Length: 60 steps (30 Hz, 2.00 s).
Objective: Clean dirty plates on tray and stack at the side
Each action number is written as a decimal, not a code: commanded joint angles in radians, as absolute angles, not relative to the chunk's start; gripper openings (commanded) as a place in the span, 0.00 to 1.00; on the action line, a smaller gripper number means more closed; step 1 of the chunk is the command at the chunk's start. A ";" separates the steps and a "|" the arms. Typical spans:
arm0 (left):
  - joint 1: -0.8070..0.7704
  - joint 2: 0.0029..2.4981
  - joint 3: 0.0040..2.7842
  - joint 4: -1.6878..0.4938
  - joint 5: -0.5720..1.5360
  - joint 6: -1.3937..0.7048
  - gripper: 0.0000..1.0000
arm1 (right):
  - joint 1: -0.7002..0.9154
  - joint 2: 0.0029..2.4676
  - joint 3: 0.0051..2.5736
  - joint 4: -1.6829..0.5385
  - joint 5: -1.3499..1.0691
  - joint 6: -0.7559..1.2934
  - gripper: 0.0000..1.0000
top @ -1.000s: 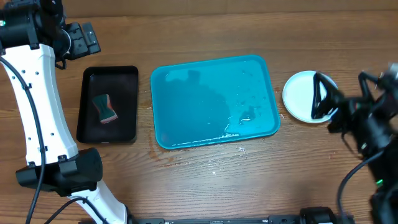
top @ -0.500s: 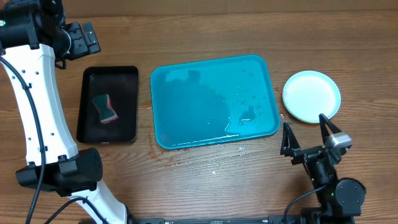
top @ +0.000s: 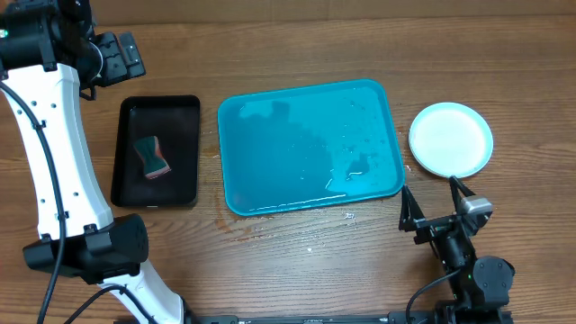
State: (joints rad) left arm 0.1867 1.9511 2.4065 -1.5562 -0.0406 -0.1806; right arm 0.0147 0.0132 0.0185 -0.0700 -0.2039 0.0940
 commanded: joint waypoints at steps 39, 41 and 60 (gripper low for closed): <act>-0.156 1.722 2.405 -1.555 -0.039 -0.187 1.00 | 0.013 0.003 0.008 -0.060 -0.215 0.104 1.00; -0.205 1.680 2.384 -1.555 -0.039 -0.187 1.00 | 0.013 0.003 0.008 -0.060 -0.215 0.104 1.00; -0.057 1.016 1.433 -0.799 0.017 0.071 1.00 | 0.013 0.003 0.008 -0.060 -0.215 0.104 1.00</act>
State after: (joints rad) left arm -0.1097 1.1099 1.5726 -0.8761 -0.0822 -0.0429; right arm 0.0143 0.0128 0.0185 -0.0681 -0.2062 0.1047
